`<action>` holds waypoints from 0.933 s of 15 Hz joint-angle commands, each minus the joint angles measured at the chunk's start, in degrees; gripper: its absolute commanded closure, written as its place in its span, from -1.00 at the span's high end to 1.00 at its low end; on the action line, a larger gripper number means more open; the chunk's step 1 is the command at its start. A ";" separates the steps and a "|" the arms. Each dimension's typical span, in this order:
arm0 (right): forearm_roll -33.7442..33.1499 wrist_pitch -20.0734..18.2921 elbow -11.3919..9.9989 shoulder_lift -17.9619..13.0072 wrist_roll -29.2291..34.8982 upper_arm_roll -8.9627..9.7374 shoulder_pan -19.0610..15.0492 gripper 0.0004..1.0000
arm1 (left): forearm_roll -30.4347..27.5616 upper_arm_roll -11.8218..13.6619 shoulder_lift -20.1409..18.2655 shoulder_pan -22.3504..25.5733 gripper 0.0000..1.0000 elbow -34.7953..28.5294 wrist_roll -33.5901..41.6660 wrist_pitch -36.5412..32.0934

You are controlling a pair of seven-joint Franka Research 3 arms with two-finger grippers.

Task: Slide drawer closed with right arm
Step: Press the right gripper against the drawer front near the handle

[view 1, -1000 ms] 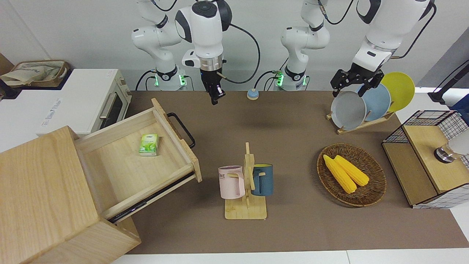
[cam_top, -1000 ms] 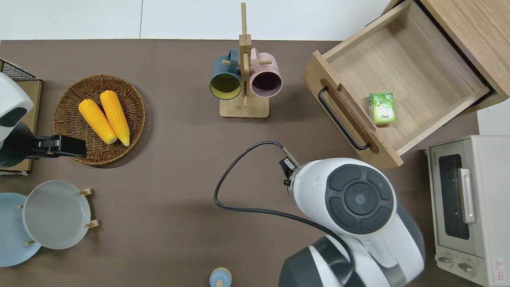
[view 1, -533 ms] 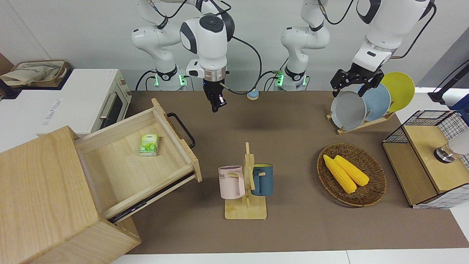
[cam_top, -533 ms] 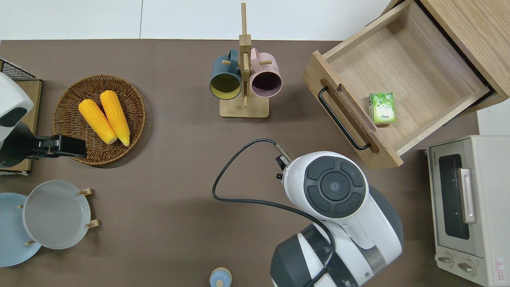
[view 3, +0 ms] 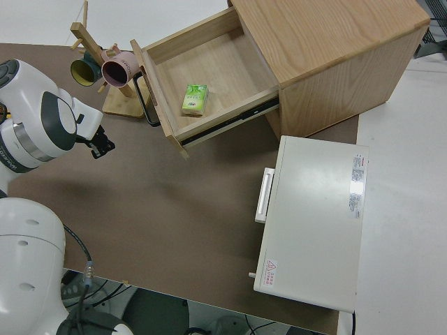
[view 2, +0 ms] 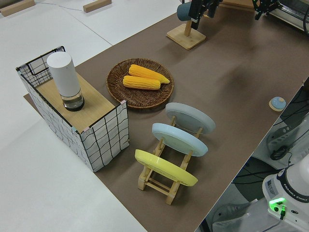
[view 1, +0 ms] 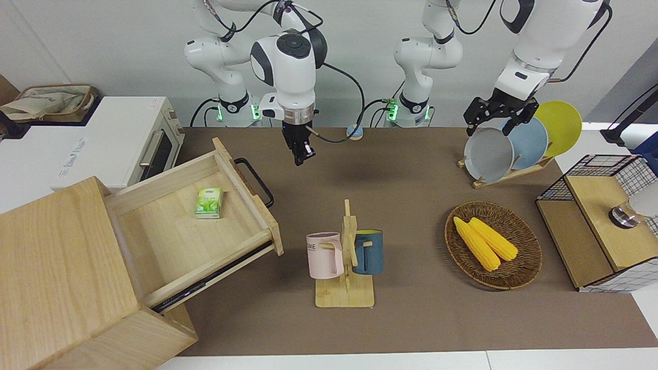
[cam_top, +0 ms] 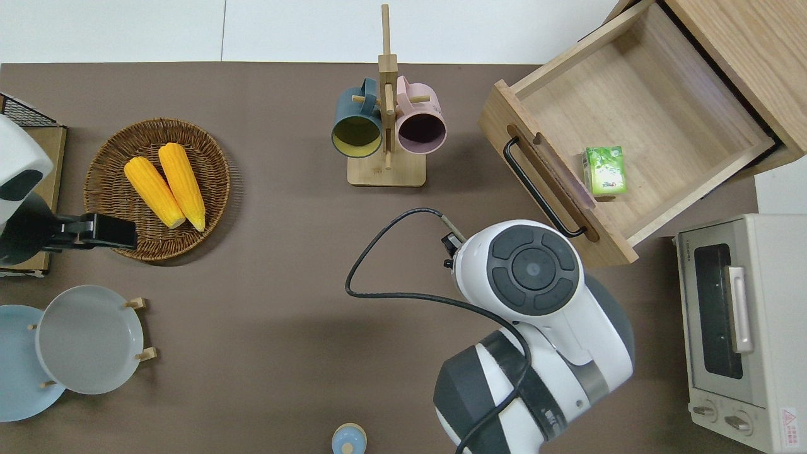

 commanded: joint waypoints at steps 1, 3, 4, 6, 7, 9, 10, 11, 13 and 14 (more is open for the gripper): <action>-2.21 0.59 2.38 2.36 -2.32 0.66 -2.71 -1.00 | 0.73 0.16 -0.48 -0.13 1.00 0.12 0.08 -0.74; -2.22 0.76 2.82 2.80 -4.95 0.75 -4.37 -1.00 | 0.73 0.16 -0.48 -0.13 1.00 0.12 0.08 -0.73; -2.31 0.68 2.91 3.42 -5.40 0.83 -5.17 -1.00 | 0.73 0.16 -0.48 -0.13 0.99 0.12 0.08 -0.82; -3.09 0.59 3.43 4.29 -6.19 1.44 -6.75 -1.00 | 0.73 0.16 -0.48 -0.13 1.00 0.12 0.08 -0.74; -3.19 0.41 4.05 4.56 -6.55 2.76 -7.71 -1.00 | 0.73 0.16 -0.48 -0.13 1.00 0.12 0.08 -0.82; -3.19 0.15 7.46 5.96 -6.55 3.56 -8.78 -1.00 | 0.73 0.16 -0.48 -0.13 1.00 0.12 0.08 -0.82; -3.27 -0.03 8.61 6.58 -6.46 3.56 -8.78 -1.00 | 0.73 0.07 -0.48 -0.13 0.99 0.12 0.08 -0.82; -3.45 -0.11 8.88 6.93 -6.46 3.65 -8.87 -1.00 | 0.73 0.16 -0.48 -0.13 0.99 0.12 0.08 -0.74; -4.94 -0.38 9.32 7.37 -6.64 3.65 -9.57 -1.00 | 0.73 0.16 -0.48 -0.13 1.00 0.12 0.08 -0.82; -5.29 -0.73 10.37 8.07 -6.55 3.65 -9.83 -1.00 | 0.73 0.16 -0.48 -0.13 1.00 0.12 0.08 -0.74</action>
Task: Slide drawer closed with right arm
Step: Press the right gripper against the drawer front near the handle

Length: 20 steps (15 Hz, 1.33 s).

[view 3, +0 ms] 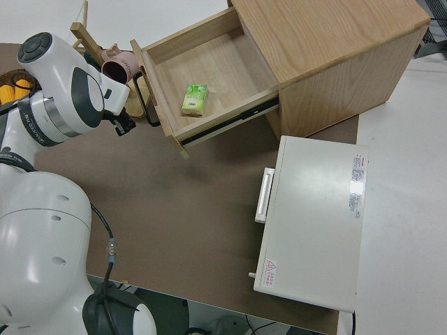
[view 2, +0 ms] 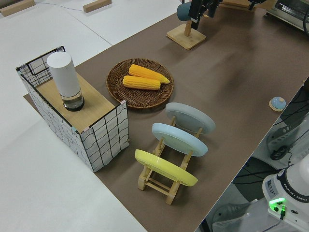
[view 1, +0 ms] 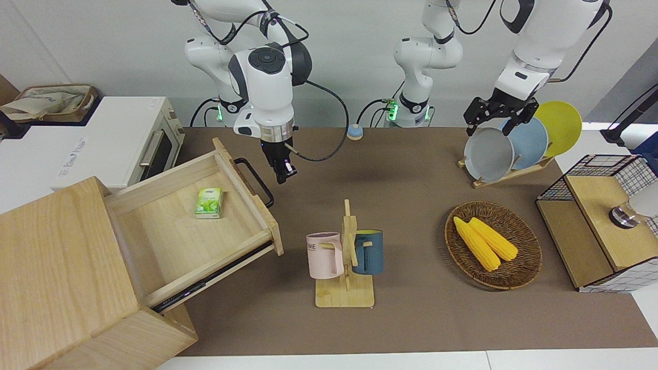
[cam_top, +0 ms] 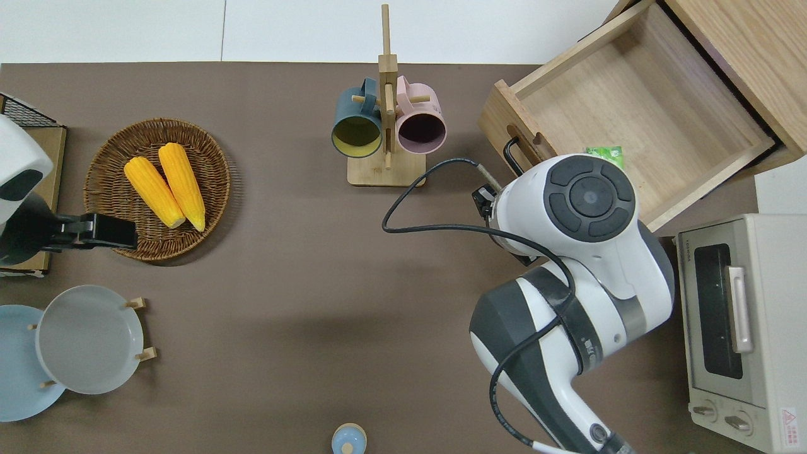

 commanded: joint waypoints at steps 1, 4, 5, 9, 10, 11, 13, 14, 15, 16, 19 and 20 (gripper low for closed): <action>-2.56 -1.43 5.37 3.66 -0.97 1.37 -2.10 -1.00 | 0.73 0.16 -0.48 -0.13 0.99 0.12 0.08 -0.82; -2.65 -2.41 6.63 4.63 -0.97 1.37 -2.80 -1.00 | 0.73 0.16 -0.48 -0.13 1.00 0.12 0.08 -0.82; -2.65 -2.41 6.63 4.81 -0.97 1.37 -2.89 -1.00 | 0.73 0.16 -0.48 -0.13 1.00 0.12 0.08 -0.82; -2.38 -2.41 7.32 5.69 -1.15 1.19 -3.94 -1.00 | 0.73 0.16 -0.48 -0.13 1.00 0.12 0.08 -0.73; -2.38 -2.41 8.03 5.95 -1.41 1.19 -4.29 -1.00 | 0.73 0.16 -0.48 -0.13 1.00 0.12 0.08 -0.82; -2.21 -2.49 8.47 6.30 -1.94 1.19 -4.38 -1.00 | 0.73 0.16 -0.48 -0.13 1.00 0.12 0.08 -0.82; -2.12 -2.49 8.47 6.39 -2.81 1.02 -4.64 -1.00 | 0.73 0.16 -0.48 -0.13 1.00 0.12 0.08 -0.73; -1.94 -2.58 8.65 6.74 -3.25 0.84 -4.73 -1.00 | 0.73 0.16 -0.48 -0.13 1.00 0.12 0.08 -0.82; -1.77 -2.67 9.78 7.18 -3.35 0.84 -5.26 -1.00 | 0.73 0.16 -0.48 -0.13 0.99 0.12 0.08 -0.82; -1.94 -2.93 10.57 7.88 -3.35 1.01 -5.52 -1.00 | 0.73 0.16 -0.48 -0.13 1.00 0.12 0.08 -0.74; -1.94 -3.81 11.64 9.20 -4.48 1.10 -6.31 -1.00 | 0.73 0.16 -0.48 -0.13 0.99 0.12 0.08 -0.82; -2.20 -3.90 11.72 9.55 -4.92 1.10 -6.75 -1.00 | 0.73 0.16 -0.48 -0.13 1.00 0.12 0.08 -0.74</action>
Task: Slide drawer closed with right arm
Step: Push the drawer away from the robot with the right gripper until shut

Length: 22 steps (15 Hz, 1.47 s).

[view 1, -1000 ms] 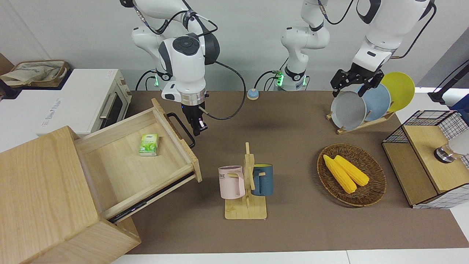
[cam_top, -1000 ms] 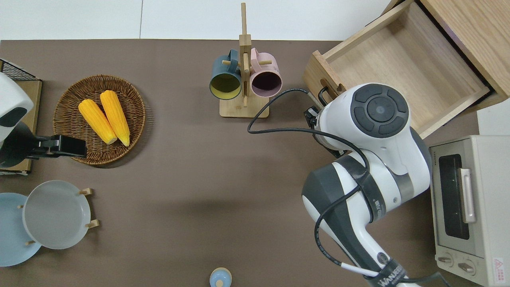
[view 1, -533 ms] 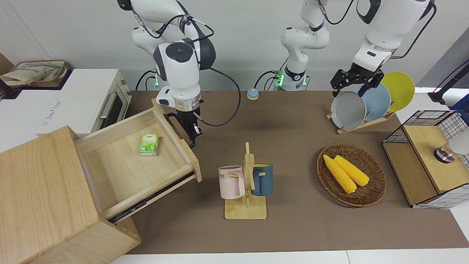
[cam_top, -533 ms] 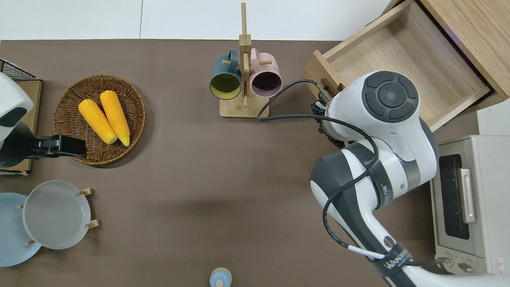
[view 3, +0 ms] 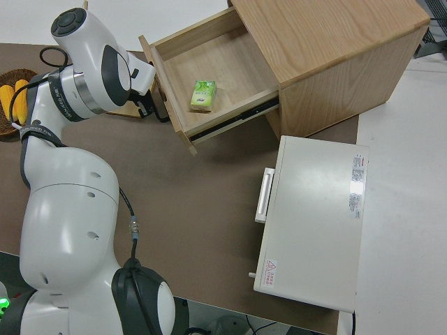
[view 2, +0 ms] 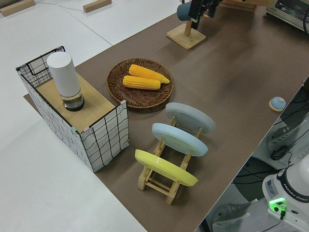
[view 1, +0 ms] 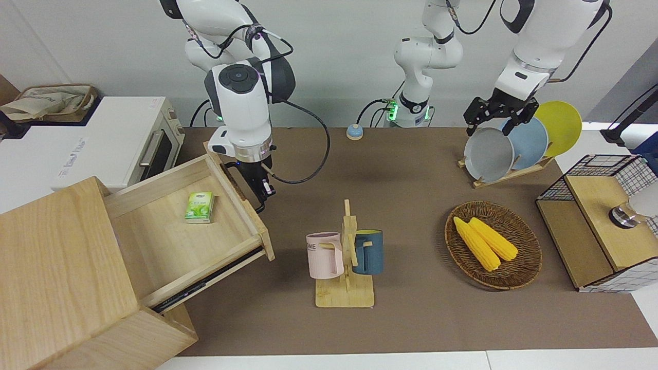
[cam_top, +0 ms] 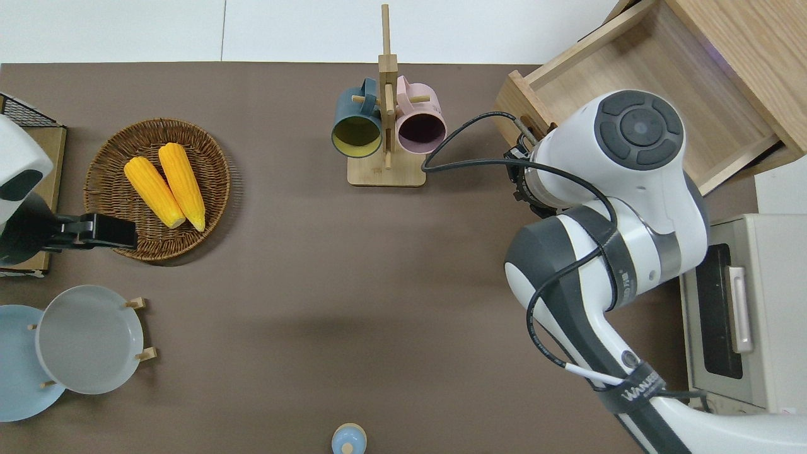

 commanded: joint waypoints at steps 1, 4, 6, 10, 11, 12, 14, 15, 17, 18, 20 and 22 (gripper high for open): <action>-1.08 -1.22 3.02 3.03 -2.73 1.05 -2.29 -1.00 | 0.73 0.16 -0.48 -0.13 1.00 0.12 0.08 -0.82; -1.34 -1.22 5.48 4.35 -4.48 0.26 -2.82 -1.00 | 0.73 0.16 -0.48 -0.13 1.00 0.12 0.08 -0.82; -1.43 -0.70 5.74 4.62 -6.25 0.18 -3.78 -1.00 | 0.73 0.16 -0.48 -0.13 1.00 0.12 0.08 -0.82; -1.43 -0.43 6.45 5.06 -10.28 -1.14 -4.75 -1.00 | 0.73 0.16 -0.48 -0.13 1.00 0.12 0.08 -0.73; -1.43 -0.69 6.45 5.06 -12.47 -1.32 -5.02 -1.00 | 0.73 0.16 -0.48 -0.13 1.00 0.12 0.08 -0.82; -1.34 -0.69 6.45 5.06 -13.97 -1.41 -5.28 -1.00 | 0.73 0.16 -0.48 -0.13 1.00 0.12 0.08 -0.74; -1.43 -0.26 6.53 5.15 -15.03 -2.54 -5.72 -1.00 | 0.73 0.16 -0.48 -0.13 1.00 0.12 0.08 -0.82; -1.43 -0.08 6.62 5.15 -16.96 -3.07 -5.90 -1.00 | 0.73 0.16 -0.48 -0.13 1.00 0.12 0.08 -0.82; -1.34 0.10 6.89 5.23 -19.25 -3.60 -6.60 -1.00 | 0.73 0.16 -0.48 -0.13 1.00 0.12 0.08 -0.82; -1.34 0.18 7.15 5.76 -19.43 -3.69 -6.95 -1.00 | 0.73 0.16 -0.48 -0.13 1.00 0.12 0.08 -0.82; -1.34 0.10 8.72 6.55 -20.48 -3.95 -7.48 -1.00 | 0.73 0.16 -0.48 -0.13 1.00 0.12 0.08 -0.82; -1.34 0.18 9.34 6.99 -22.06 -4.92 -7.57 -1.00 | 0.73 0.16 -0.48 -0.13 1.00 0.12 0.08 -0.74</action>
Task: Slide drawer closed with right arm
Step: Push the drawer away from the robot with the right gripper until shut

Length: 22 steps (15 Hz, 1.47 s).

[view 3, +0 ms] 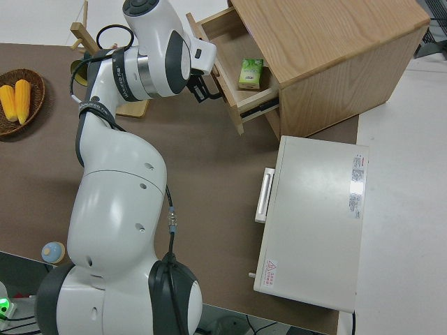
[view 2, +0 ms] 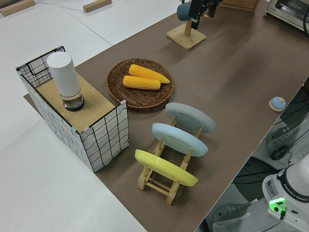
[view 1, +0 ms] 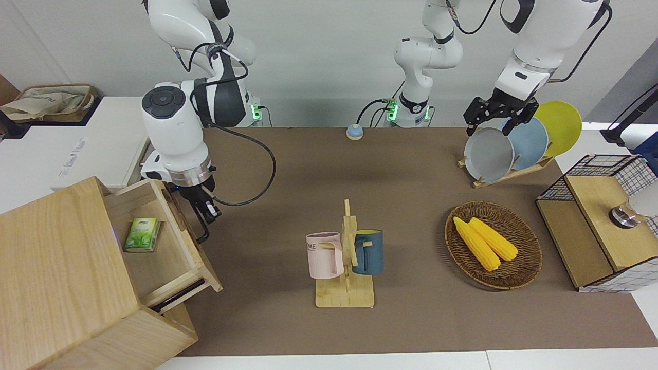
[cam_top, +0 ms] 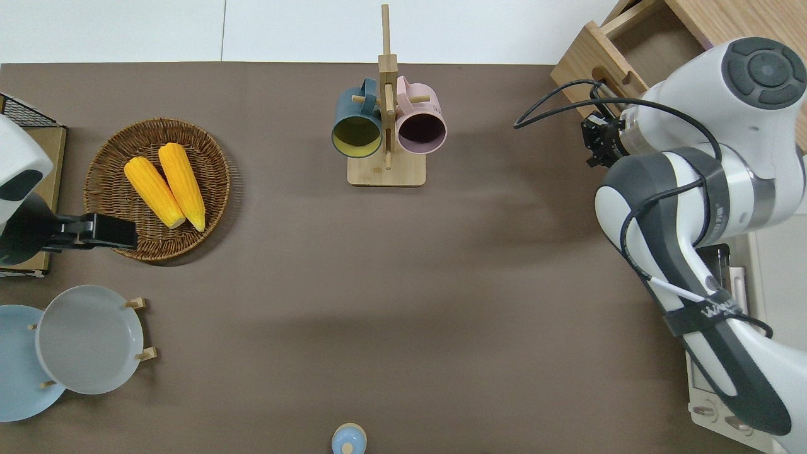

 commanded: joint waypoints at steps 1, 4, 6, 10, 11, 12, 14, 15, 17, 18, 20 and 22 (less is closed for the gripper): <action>-1.28 0.14 3.52 2.54 -4.14 -0.60 -1.13 -1.00 | 0.73 0.16 -0.48 -0.13 1.00 0.12 0.08 -0.73; -1.28 0.14 3.69 2.98 -6.25 -1.22 -1.83 -1.00 | 0.73 0.16 -0.48 -0.13 0.99 0.12 0.08 -0.82; -1.28 0.14 4.75 3.33 -8.27 -2.10 -2.18 -1.00 | 0.73 0.16 -0.48 -0.13 1.00 0.12 0.08 -0.82; -1.20 0.22 6.68 4.92 -10.39 -2.80 -3.42 -1.00 | 0.73 0.16 -0.48 -0.13 1.00 0.12 0.08 -0.82; -1.11 0.83 6.86 5.09 -10.65 -2.98 -3.42 -1.00 | 0.73 0.16 -0.48 -0.13 0.99 0.12 0.08 -0.82; -0.85 1.19 6.95 5.27 -10.65 -3.07 -3.59 -1.00 | 0.73 0.16 -0.48 -0.13 1.00 0.12 0.08 -0.82; -0.84 1.54 7.12 6.23 -10.91 -3.07 -4.55 -1.00 | 0.73 0.16 -0.48 -0.13 1.00 0.12 0.08 -0.82; -0.84 2.06 7.82 6.41 -11.00 -3.07 -4.99 -1.00 | 0.73 0.16 -0.48 -0.13 0.99 0.12 0.08 -0.74; -0.84 2.16 8.62 6.85 -11.79 -3.07 -5.26 -1.00 | 0.73 0.16 -0.48 -0.13 1.00 0.12 0.08 -0.82; -0.84 2.33 8.62 7.03 -12.32 -3.07 -5.78 -1.00 | 0.73 0.16 -0.48 -0.13 0.99 0.12 0.08 -0.74; -0.67 3.73 8.97 7.38 -12.76 -3.07 -6.58 -1.00 | 0.73 0.16 -0.48 -0.13 1.00 0.12 0.08 -0.82; -0.67 3.91 9.06 7.73 -13.11 -2.98 -7.19 -1.00 | 0.73 0.16 -0.48 -0.13 0.99 0.12 0.08 -0.73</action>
